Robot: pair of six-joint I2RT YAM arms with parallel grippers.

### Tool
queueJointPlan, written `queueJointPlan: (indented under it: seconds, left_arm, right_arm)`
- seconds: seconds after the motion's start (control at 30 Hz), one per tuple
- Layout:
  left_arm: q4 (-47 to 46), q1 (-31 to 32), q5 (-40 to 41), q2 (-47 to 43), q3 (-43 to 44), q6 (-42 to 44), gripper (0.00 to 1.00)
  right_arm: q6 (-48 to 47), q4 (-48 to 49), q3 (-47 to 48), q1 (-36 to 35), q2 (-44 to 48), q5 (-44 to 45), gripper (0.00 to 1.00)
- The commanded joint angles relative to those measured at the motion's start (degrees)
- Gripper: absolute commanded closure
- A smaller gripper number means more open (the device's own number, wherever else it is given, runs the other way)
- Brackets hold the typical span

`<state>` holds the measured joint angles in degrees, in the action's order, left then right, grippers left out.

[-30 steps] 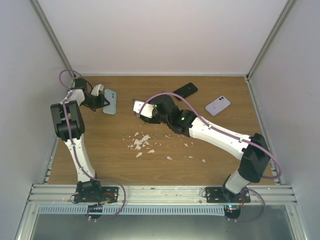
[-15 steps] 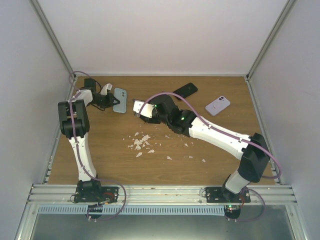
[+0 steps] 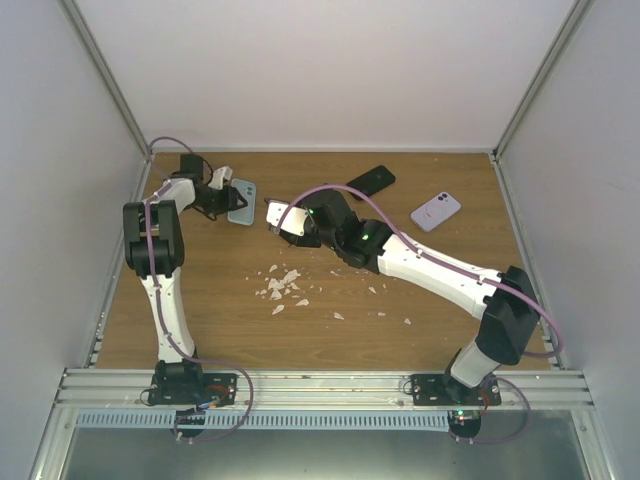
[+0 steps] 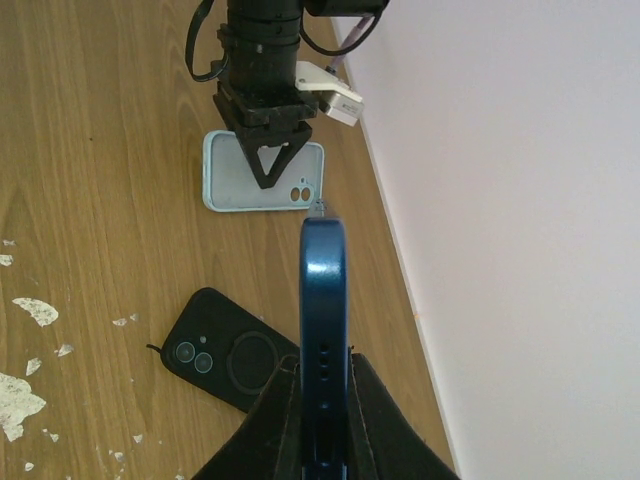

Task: Take the phone out of the phone case
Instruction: Place the phone case at the center of the board, then place the phone at the center of the board.

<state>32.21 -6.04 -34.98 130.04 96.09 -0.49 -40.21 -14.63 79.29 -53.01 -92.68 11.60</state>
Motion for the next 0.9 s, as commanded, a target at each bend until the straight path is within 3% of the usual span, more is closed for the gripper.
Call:
queueJointPlan:
  seconds: [0.0, 0.3, 0.47, 0.67, 0.87]
  left_arm:
    - [0.16, 0.57, 10.3, -0.97, -3.32, 0.62, 0.51]
    - [1.36, 0.33, 15.54, -7.08, -5.66, -2.22, 0.01]
    - [0.02, 0.33, 13.28, -13.53, -6.56, -1.97, 0.01]
    - [0.37, 0.41, 4.65, -21.71, -5.37, -7.04, 0.01]
    - [-5.1, 0.55, -5.93, -27.91, -5.69, -10.63, 0.01]
  right_arm:
    - [0.52, 2.87, 0.89, 0.28, 0.45, -0.11, 1.0]
    - [-0.04, 3.44, 0.54, 0.23, 1.13, -0.21, 1.0]
    - [-1.22, 4.7, 0.45, 0.19, 1.19, 0.53, 1.0]
    - [-5.2, 7.29, -0.36, 0.47, 3.01, 3.56, 1.0]
    - [-11.0, 20.79, -7.31, 4.47, 6.62, 7.4, 1.0]
